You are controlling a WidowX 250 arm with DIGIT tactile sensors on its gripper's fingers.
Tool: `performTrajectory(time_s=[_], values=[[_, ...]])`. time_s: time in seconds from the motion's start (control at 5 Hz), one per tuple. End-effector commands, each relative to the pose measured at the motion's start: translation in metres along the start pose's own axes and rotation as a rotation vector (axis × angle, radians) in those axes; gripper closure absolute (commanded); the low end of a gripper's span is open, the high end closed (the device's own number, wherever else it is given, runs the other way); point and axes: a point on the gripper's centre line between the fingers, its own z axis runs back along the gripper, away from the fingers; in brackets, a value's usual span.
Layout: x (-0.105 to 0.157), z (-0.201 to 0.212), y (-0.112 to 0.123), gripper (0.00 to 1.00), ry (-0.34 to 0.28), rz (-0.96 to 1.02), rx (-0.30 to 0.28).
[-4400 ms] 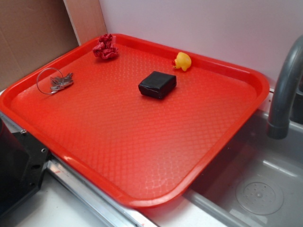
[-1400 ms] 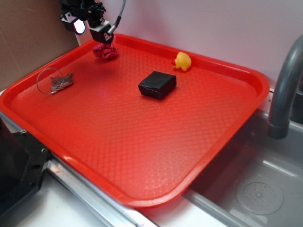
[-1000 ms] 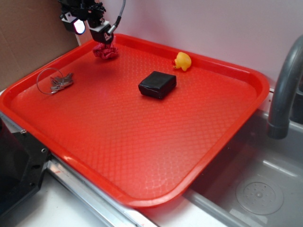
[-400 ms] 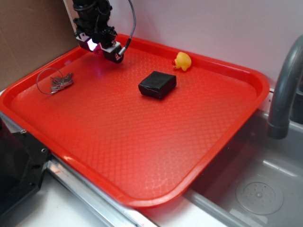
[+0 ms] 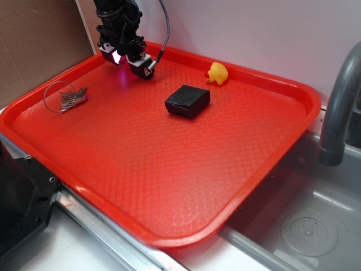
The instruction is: Grab the red paper.
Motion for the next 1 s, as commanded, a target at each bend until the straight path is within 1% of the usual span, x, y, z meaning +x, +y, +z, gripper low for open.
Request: performTrajectory(time_s=[0.0, 0.8], values=[[0.016, 0.0084, 0.0109, 1.0, -0.038, 0.012, 0.034], [0.0161, 0.0121, 0.0108, 1.0, -0.028, 0.021, 0.036]])
